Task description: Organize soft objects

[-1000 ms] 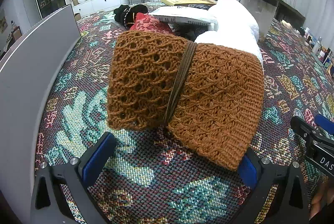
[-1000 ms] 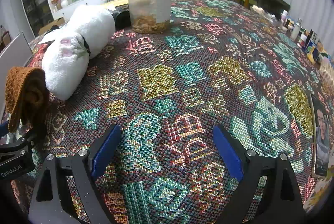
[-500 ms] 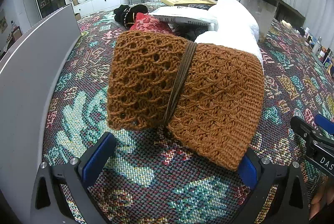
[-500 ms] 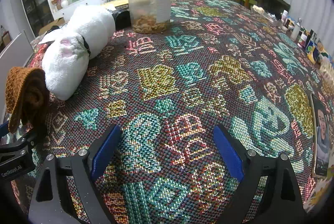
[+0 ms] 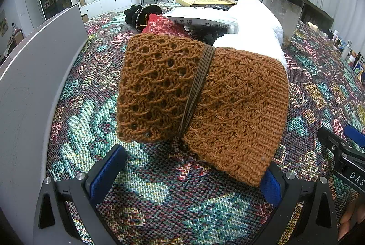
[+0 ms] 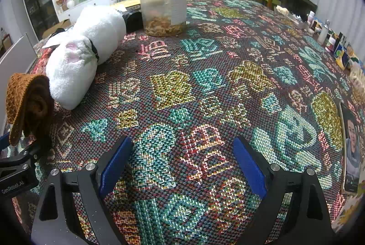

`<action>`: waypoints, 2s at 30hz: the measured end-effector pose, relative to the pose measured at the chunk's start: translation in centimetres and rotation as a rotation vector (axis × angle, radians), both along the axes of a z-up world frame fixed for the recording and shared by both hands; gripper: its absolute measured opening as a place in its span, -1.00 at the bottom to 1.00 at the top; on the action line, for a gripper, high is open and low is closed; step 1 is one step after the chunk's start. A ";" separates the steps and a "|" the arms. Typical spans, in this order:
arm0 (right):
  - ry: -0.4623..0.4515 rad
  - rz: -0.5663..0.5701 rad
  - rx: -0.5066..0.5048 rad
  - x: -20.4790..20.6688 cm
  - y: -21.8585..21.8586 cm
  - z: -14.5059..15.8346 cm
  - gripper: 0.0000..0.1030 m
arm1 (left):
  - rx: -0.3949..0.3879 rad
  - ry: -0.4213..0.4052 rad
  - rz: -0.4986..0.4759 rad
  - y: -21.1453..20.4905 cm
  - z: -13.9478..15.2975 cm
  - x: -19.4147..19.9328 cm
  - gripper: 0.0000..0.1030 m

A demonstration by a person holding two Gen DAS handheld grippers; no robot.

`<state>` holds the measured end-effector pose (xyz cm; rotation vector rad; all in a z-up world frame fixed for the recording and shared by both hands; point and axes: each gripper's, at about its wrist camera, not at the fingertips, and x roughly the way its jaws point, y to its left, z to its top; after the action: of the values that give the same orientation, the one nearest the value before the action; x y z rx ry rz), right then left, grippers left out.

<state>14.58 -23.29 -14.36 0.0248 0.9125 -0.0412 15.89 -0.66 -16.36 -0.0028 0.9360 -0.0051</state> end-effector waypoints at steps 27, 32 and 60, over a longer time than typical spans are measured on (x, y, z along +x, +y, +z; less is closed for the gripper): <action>0.000 0.001 0.001 0.0 0.0 0.0 0.80 | 0.000 0.034 -0.058 0.0 0.0 -1.9 1.00; 0.000 0.002 0.001 0.0 0.0 0.0 0.80 | 0.001 0.043 -0.105 0.0 0.0 -4.0 1.00; 0.001 0.003 0.004 0.0 0.0 0.1 0.82 | -0.073 -0.207 -0.078 0.7 8.5 1.5 1.00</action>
<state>14.53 -23.25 -14.27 0.0272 0.9140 -0.0369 17.37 -0.01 -7.81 -0.0325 0.7284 -0.1097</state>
